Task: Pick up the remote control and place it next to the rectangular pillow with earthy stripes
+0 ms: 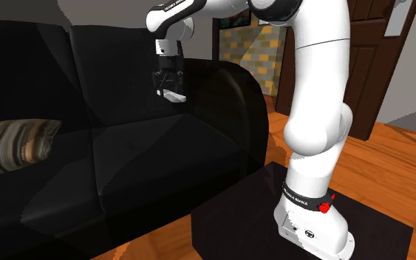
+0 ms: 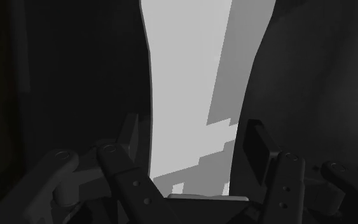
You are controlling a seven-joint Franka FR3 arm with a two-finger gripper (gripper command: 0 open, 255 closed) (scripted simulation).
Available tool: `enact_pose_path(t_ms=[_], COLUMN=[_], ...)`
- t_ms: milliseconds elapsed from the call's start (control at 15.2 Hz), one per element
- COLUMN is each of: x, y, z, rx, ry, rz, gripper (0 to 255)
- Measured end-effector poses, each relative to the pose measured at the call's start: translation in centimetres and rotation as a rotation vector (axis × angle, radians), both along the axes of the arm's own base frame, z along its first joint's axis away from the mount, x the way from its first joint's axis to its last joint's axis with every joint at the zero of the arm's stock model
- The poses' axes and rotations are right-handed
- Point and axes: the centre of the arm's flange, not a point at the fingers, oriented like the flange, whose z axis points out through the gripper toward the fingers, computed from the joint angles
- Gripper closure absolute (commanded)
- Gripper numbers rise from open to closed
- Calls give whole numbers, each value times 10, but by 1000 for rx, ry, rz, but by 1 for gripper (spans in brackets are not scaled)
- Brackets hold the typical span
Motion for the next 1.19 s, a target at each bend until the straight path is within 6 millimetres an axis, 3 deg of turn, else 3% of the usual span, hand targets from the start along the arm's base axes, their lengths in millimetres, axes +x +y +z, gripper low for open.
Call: enact_pose_path(t_ms=[528,726,1188], x=[1,-6,-34], y=[0,25,114], z=[42,48,47], rx=[0,0,0], ry=[0,1,1], rz=[0,0,1], gripper=[255,255,255])
